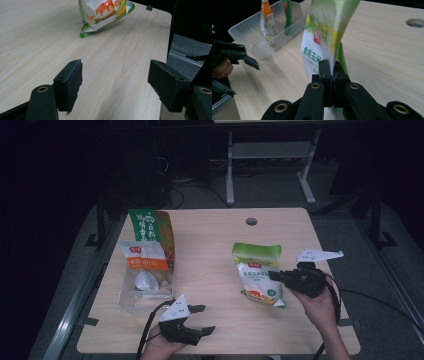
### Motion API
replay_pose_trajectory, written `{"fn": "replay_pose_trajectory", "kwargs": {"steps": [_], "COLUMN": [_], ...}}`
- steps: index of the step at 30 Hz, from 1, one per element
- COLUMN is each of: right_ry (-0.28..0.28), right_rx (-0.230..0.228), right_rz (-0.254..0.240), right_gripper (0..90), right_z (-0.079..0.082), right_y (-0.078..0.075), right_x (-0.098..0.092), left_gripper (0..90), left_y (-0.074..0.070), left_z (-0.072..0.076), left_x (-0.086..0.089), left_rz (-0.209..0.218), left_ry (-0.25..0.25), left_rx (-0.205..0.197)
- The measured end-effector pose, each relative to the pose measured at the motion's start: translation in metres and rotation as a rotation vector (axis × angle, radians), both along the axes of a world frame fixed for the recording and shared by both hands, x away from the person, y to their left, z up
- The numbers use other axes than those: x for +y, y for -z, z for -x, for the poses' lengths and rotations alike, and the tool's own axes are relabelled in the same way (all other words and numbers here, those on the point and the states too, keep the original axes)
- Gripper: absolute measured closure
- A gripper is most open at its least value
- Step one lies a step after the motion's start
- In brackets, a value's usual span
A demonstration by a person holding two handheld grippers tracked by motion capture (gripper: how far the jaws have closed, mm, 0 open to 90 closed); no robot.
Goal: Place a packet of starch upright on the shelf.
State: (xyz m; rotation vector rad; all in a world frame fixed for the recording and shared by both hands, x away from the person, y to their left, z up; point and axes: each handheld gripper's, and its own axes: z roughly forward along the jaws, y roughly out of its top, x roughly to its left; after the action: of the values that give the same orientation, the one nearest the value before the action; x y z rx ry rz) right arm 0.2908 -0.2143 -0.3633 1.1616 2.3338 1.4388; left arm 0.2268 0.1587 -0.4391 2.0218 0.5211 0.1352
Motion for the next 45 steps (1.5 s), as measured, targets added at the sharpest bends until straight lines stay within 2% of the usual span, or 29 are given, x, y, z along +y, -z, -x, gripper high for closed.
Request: {"fn": "replay_pose_trajectory", "kwargs": {"steps": [6,8,14,15,19,22,23,25,29,31,35,38,41,45], "right_ry": [-0.072,-0.091,-0.154,-0.166,-0.198,-0.221,-0.23,-0.249,-0.278,-0.288,-0.301,-0.305,-0.296,-0.288], "right_rx": [-0.014,-0.01,-0.021,-0.022,-0.013,-0.017,-0.02,-0.023,-0.021,-0.016,-0.007,-0.003,0.009,0.003], "right_rz": [-0.004,-0.022,-0.043,-0.04,-0.051,-0.069,-0.07,-0.067,-0.052,-0.062,-0.065,-0.043,-0.042,0.0], "right_gripper": [88.8,88.8,88.8,88.8,88.8,88.8,88.7,88.7,88.5,88.4,88.2,87.5,87.1,83.3], "right_z": [0.0,0.0,0.004,0.004,0.007,0.01,0.011,0.013,0.017,0.016,0.016,0.016,0.014,0.014], "right_y": [-0.002,-0.002,-0.001,0.0,0.005,0.009,0.01,0.014,0.022,0.024,0.027,0.028,0.03,0.029], "right_x": [0.025,0.033,0.058,0.062,0.071,0.073,0.073,0.073,0.072,0.068,0.064,0.061,0.057,0.055], "left_gripper": [27.4,27.5,28.5,28.5,29.0,30.0,30.5,35.4,45.6,55.4,71.5,82.6,87.3,88.2], "left_y": [-0.001,-0.001,-0.002,-0.002,-0.004,-0.005,-0.006,-0.008,-0.015,-0.015,-0.011,-0.01,-0.011,-0.013], "left_z": [-0.003,-0.005,-0.008,-0.009,-0.01,-0.014,-0.016,-0.018,-0.02,-0.022,-0.028,-0.031,-0.032,-0.033], "left_x": [0.002,0.003,0.002,0.002,0.0,-0.002,-0.002,-0.003,-0.009,-0.011,-0.015,-0.019,-0.023,-0.028], "left_rz": [0.007,0.006,0.029,0.049,0.059,0.037,0.043,0.071,0.075,0.082,0.095,0.103,0.083,0.067], "left_ry": [-0.01,-0.01,-0.028,-0.035,-0.053,-0.072,-0.077,-0.079,-0.113,-0.137,-0.116,-0.12,-0.123,-0.121], "left_rx": [-0.001,-0.006,0.009,0.022,0.018,0.009,0.012,0.03,0.002,0.001,0.033,0.045,0.036,0.028]}}
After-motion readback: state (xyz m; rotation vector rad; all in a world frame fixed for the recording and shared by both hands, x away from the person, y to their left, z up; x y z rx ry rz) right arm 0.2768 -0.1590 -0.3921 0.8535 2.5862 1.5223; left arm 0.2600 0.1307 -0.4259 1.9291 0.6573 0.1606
